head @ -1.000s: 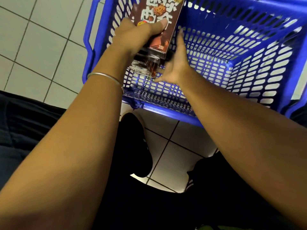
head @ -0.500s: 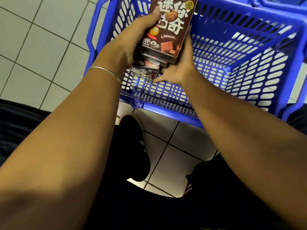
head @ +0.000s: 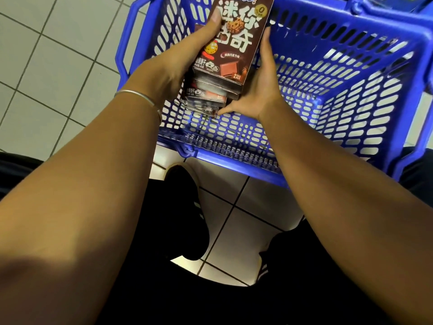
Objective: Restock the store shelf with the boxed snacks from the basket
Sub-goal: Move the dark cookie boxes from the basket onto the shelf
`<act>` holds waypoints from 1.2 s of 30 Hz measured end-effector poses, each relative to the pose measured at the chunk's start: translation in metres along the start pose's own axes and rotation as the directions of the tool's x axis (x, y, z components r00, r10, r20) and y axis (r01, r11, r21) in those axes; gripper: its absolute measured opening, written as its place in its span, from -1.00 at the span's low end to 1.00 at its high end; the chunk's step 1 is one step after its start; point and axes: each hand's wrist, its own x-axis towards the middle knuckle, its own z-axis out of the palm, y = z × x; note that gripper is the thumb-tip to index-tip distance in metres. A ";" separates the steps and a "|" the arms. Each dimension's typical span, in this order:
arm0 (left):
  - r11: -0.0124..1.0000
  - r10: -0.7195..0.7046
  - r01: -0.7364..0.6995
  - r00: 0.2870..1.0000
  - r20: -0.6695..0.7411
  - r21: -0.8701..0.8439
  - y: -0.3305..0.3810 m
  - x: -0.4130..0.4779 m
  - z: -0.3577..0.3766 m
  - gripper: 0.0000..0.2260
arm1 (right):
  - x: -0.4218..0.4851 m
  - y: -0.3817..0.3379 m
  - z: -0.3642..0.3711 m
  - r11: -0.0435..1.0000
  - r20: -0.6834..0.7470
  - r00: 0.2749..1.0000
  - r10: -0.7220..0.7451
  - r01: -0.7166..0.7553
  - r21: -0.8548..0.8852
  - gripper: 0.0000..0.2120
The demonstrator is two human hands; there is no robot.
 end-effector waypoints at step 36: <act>0.926 0.085 -0.063 0.995 0.043 -0.371 0.366 -0.426 0.100 -0.30 | -0.436 -0.201 0.417 0.816 -0.195 0.826 -0.529 0.432 -0.385 -0.34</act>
